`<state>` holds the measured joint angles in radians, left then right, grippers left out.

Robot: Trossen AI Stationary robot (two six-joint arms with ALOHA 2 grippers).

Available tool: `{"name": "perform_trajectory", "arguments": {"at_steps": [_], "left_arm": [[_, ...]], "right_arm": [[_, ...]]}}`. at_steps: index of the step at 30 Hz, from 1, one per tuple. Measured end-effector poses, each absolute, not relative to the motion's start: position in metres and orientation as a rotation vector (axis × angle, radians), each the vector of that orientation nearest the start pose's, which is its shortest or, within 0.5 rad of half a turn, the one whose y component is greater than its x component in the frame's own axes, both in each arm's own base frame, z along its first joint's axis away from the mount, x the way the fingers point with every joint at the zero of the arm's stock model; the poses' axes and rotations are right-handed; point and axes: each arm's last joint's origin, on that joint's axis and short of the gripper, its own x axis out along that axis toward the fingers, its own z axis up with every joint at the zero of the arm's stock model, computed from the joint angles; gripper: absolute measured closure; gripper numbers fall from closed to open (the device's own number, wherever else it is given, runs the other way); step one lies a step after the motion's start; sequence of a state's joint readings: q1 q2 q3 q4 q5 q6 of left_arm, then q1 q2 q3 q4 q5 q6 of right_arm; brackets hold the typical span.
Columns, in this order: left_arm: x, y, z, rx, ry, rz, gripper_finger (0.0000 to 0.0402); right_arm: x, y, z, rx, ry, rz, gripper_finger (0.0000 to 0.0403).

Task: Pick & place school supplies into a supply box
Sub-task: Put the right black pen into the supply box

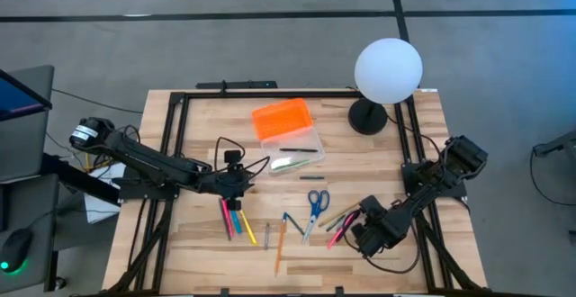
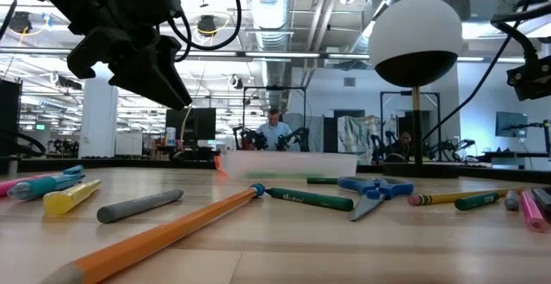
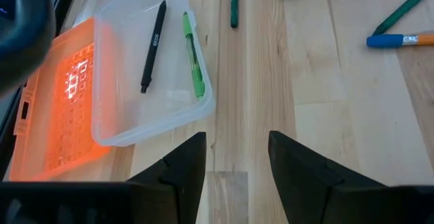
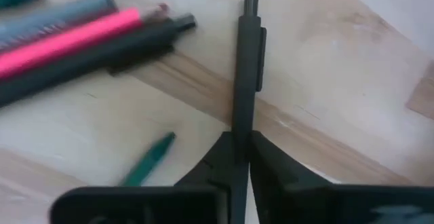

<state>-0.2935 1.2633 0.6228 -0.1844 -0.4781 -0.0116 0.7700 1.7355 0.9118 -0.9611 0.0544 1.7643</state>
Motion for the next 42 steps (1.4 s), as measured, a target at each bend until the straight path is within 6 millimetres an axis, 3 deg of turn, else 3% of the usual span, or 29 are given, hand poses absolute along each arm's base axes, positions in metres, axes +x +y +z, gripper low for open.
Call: {"name": "perform_trajectory", "arguments": {"at_steps": [17, 27, 34, 42], "left_arm": [[0.23, -0.055, 0.188, 0.3, 0.765, 0.178, 0.0246], [0.23, -0.055, 0.188, 0.291, 0.763, 0.184, 0.0246], [0.229, -0.055, 0.188, 0.29, 0.764, 0.185, 0.0246], [0.226, -0.054, 0.185, 0.29, 0.808, 0.194, 0.0246]], "right_arm": [[0.174, 0.168, 0.131, 0.484, 1.481, -1.03, 0.04], [0.186, 0.175, 0.169, 0.251, 1.309, -0.992, 0.0402], [0.228, 0.153, 0.184, -0.058, 1.136, -0.808, 0.0402], [0.297, 0.091, 0.185, -0.225, 1.093, -0.633, 0.0399]]}}
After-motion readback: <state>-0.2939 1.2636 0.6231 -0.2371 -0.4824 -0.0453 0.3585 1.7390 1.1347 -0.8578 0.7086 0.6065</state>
